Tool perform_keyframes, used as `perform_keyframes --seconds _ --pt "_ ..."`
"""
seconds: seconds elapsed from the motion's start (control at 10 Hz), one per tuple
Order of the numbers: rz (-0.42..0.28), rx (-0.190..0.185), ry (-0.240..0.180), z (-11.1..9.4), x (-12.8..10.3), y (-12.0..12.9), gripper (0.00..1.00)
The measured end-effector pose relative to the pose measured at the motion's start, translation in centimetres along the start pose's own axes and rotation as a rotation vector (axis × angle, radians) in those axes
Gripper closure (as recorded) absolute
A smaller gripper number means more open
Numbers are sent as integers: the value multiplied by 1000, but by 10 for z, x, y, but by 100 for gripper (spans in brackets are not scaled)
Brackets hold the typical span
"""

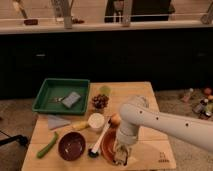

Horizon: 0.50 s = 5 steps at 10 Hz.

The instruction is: Wipe red bowl with eraser

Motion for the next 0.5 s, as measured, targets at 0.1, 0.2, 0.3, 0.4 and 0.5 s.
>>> perform_keyframes --seconds 0.1,0.2,0.3,0.4,0.5 --pt "-10 12 -7 1 2 -10 100" --pt "-38 33 -52 7 5 -23 100" --pt "-58 37 -86 11 4 -25 100" --pt "-87 42 -124 12 3 -29 100" --pt "-103 47 -145 11 1 -30 100"
